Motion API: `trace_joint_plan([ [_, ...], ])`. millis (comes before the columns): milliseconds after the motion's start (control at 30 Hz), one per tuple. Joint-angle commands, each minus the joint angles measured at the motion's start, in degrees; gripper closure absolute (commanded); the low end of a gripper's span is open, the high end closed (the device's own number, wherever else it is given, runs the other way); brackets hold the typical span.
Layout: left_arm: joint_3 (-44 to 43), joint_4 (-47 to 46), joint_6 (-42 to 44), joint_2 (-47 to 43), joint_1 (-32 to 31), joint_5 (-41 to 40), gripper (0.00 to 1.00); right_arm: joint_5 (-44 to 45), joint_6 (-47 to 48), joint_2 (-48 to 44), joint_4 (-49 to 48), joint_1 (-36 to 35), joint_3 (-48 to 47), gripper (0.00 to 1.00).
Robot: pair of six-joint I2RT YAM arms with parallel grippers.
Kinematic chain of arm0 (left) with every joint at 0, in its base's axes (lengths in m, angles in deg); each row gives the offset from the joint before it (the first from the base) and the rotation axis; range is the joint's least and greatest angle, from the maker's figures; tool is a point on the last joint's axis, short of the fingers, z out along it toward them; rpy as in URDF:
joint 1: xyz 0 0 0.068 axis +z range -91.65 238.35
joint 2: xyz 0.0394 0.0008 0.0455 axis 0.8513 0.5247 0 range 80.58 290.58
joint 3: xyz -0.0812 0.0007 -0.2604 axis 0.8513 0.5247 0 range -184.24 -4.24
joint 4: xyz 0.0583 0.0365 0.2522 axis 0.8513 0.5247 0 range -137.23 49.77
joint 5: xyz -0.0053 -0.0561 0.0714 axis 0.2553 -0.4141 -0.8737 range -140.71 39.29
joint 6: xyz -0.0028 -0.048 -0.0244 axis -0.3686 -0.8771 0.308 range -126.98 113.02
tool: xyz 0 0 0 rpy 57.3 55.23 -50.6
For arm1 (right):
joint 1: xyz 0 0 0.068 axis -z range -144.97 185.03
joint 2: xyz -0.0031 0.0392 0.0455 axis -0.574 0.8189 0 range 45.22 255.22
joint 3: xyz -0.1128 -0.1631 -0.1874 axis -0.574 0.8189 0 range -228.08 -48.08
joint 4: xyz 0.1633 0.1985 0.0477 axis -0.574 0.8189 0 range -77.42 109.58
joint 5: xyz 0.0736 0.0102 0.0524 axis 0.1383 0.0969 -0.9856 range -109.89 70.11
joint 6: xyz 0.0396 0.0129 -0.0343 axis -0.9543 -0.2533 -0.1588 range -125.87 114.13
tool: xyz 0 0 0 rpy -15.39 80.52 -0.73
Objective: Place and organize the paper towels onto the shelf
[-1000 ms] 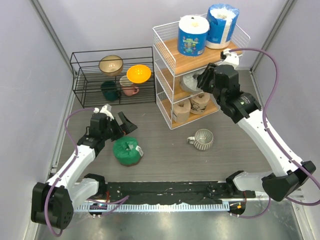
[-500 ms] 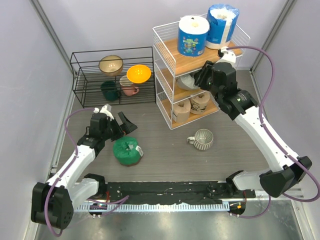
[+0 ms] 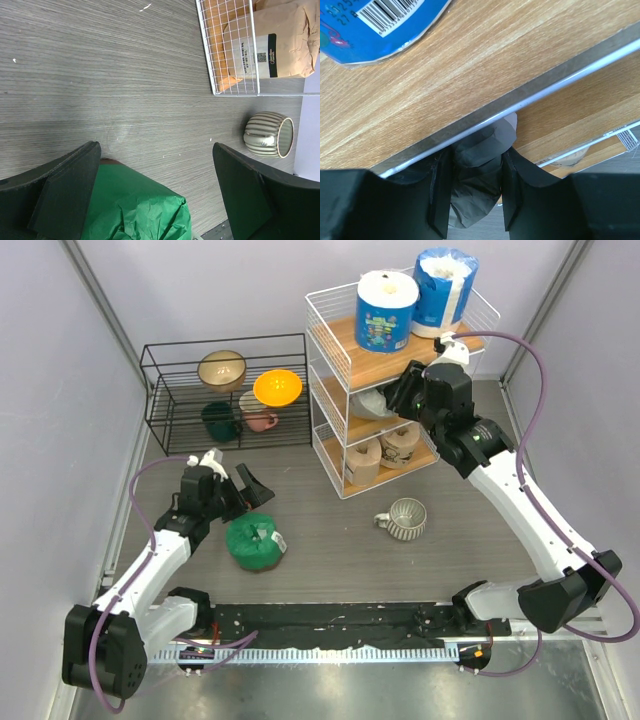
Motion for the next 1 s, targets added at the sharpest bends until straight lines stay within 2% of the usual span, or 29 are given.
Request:
trace_joint_plan([
  [0,-0.22,-1.76,-0.26,-0.66,-0.12,0.36,0.00,-1.70,-0.80,-1.26,-4.97,0.28,-1.67,0.63],
  [133,-0.31,-1.58,-0.17,-0.92,-0.12,0.01,0.00,-1.96,-0.80,-0.99,-4.97,0.28,-1.49,0.59],
  [333,-0.39,-1.58,-0.17,-0.75,-0.12,0.18,0.00,-1.61,-0.45,-1.61,-4.97,0.37,-1.67,0.43],
  [533,-0.31,-1.67,-0.08,-0.66,-0.12,0.27,0.00,-0.91,-0.18,-2.57,-4.97,0.46,-2.02,0.34],
  [967,-0.31,-1.76,-0.17,-0.66,-0.12,0.27,0.00,0.41,-0.01,-5.12,-6.64,0.55,-1.14,0.29],
])
